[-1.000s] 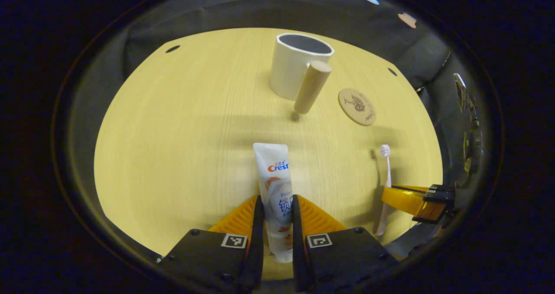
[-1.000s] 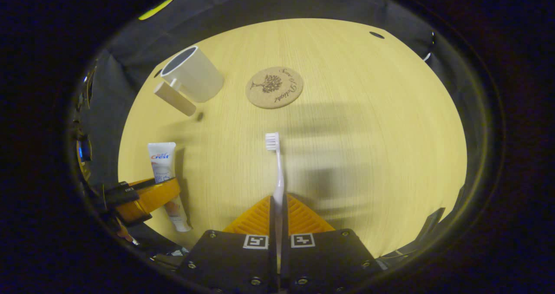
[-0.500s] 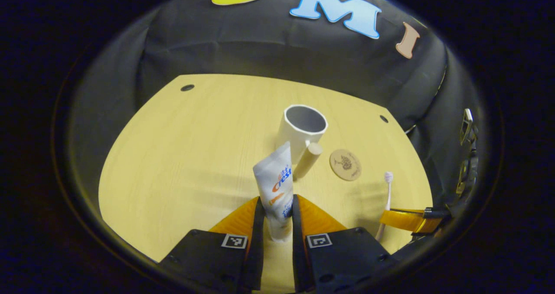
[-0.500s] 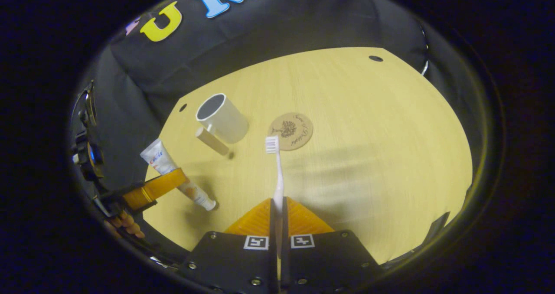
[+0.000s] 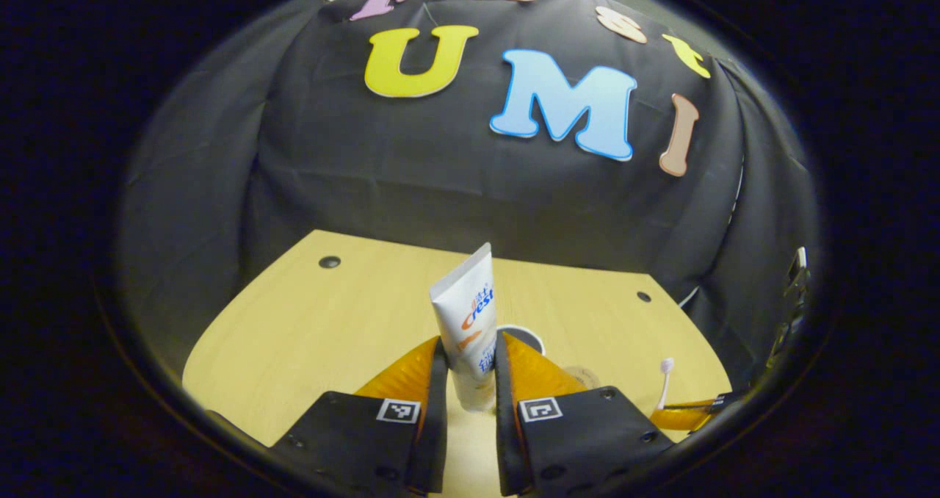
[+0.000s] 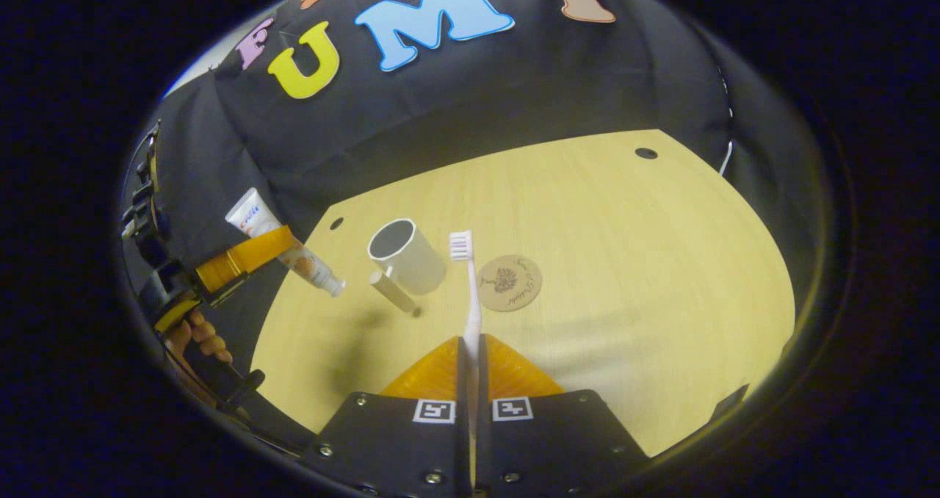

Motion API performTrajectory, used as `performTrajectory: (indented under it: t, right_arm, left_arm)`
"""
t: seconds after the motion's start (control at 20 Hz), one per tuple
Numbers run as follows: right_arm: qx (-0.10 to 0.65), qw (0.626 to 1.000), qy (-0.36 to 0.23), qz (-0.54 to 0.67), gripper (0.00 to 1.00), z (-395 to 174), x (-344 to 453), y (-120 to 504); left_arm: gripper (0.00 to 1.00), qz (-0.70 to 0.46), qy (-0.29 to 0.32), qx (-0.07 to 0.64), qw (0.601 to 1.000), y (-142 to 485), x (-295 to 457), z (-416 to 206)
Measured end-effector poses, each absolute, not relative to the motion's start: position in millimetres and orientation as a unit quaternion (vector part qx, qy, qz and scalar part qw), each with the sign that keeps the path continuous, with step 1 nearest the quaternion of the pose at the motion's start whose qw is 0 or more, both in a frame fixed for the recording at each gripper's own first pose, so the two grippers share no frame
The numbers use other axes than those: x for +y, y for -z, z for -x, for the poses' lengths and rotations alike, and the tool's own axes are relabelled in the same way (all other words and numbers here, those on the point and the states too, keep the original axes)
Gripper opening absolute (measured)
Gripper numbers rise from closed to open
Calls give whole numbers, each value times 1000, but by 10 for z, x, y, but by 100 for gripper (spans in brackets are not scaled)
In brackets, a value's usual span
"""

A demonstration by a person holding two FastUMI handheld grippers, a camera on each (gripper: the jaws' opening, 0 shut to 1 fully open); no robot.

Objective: Put the toothbrush and toothpaste on the desktop into the cup, then pick up the cup and place it on the coaster on the desktop.

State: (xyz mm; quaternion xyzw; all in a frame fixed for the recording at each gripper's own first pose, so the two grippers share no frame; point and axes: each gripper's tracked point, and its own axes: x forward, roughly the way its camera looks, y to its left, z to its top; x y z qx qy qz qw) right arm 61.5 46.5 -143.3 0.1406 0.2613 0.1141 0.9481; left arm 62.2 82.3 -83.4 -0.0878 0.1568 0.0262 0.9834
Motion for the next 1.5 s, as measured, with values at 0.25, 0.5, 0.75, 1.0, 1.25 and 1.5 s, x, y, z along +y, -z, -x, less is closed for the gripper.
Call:
performTrajectory:
  t: [0.25,0.5,0.75,1.0,1.25,1.5]
  right_arm:
    - [231,953,-123,-150,4,-656,478,1258]
    - [186,958,-136,-171,4,-963,570,835]
    - [138,961,-154,-186,4,-1312,722,448]
    - [106,965,-166,-174,4,-1492,857,225]
    - [94,968,-170,-160,4,-1519,903,141]
    - [90,969,-172,-153,4,-1542,923,80]
  left_arm:
    - [34,103,-11,97,990,420,692,-950]
    - [34,102,14,106,989,570,517,-1384]
    - [34,106,32,150,983,911,405,-1668]
    - [34,93,35,189,977,1194,367,-1843]
    - [34,101,33,220,970,1430,358,-1896]
    - [41,117,49,221,967,1462,288,-1851]
